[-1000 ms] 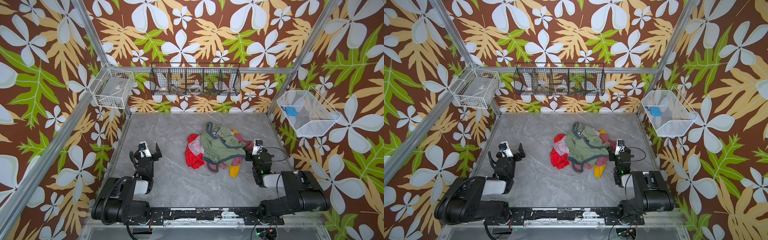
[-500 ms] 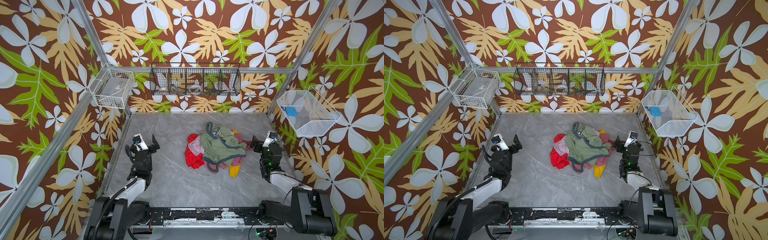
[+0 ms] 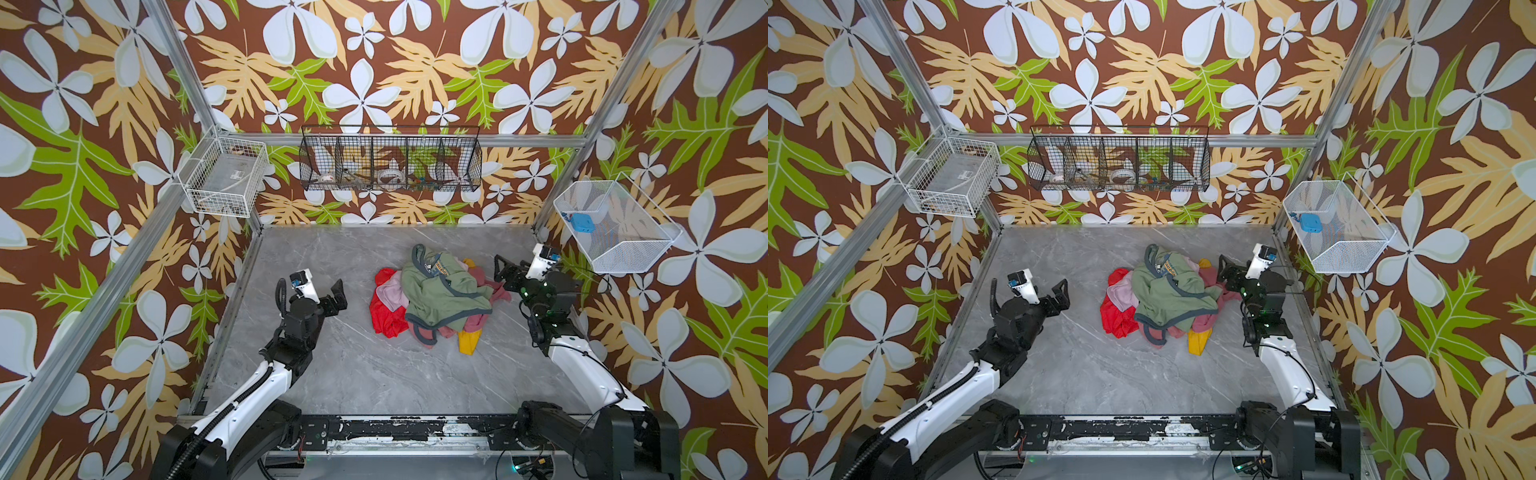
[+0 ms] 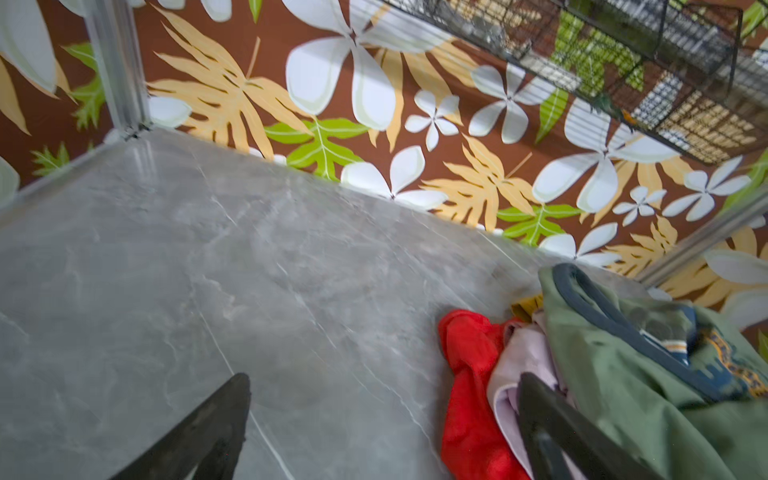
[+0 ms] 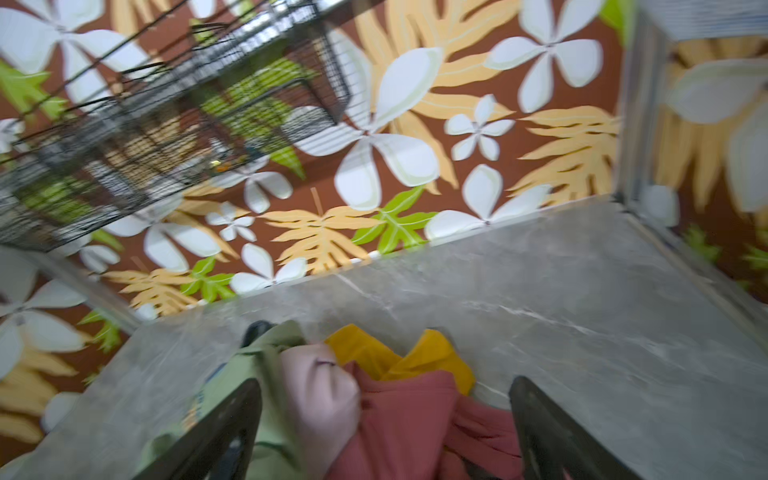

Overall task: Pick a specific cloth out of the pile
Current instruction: 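Reach the left gripper toward the red cloth while the right moves onto the green shirt, then close the left gripper on the red cloth while the right gripper presses the green shirt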

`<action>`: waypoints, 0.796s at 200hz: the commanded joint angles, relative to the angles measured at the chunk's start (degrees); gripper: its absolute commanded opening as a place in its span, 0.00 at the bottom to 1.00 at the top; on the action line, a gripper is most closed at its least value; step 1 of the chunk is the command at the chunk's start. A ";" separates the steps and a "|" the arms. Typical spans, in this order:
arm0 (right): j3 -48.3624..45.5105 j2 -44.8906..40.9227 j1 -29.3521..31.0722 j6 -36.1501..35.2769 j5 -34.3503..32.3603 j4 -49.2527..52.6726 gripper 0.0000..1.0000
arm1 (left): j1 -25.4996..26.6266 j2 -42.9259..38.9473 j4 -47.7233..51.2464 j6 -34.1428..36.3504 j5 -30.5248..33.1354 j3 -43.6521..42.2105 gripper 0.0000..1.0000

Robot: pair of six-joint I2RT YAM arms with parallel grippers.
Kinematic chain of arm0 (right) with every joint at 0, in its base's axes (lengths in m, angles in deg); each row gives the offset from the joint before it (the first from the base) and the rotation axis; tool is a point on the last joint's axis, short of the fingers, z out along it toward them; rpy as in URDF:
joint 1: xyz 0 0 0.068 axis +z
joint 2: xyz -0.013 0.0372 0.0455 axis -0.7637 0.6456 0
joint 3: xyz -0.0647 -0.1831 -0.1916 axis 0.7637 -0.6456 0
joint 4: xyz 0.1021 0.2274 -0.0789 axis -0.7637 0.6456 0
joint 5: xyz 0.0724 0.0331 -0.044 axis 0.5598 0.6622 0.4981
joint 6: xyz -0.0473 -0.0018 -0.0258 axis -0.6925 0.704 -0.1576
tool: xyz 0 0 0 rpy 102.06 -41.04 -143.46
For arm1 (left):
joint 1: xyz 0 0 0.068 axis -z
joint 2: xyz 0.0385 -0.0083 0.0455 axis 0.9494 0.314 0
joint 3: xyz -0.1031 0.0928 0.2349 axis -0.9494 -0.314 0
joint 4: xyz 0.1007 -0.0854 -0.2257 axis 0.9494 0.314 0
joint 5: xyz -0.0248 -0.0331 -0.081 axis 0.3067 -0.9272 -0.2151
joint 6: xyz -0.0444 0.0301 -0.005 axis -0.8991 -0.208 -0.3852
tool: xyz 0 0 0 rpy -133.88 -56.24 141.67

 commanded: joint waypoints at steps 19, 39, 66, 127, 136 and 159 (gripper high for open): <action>2.94 0.16 10.32 -7.19 -2.75 3.12 0.93 | 9.73 6.13 2.13 -5.91 3.56 0.93 1.00; 4.83 1.79 16.74 -13.22 -6.52 4.96 0.93 | 14.23 11.38 1.96 -8.75 3.67 2.40 1.00; 7.24 4.43 21.20 -17.46 -9.48 7.24 0.92 | 18.09 18.56 2.13 -11.83 1.61 5.03 0.98; 6.58 3.27 21.34 -19.21 -12.85 7.41 0.94 | 21.45 27.58 0.12 -18.75 -4.42 5.62 0.92; 6.59 3.18 21.34 -19.22 -13.45 7.65 0.94 | 21.47 29.05 -0.32 -18.77 -6.47 6.35 0.89; 6.04 2.32 21.29 -19.13 -15.55 7.83 0.94 | 21.47 33.07 0.40 -18.25 -10.11 8.51 0.82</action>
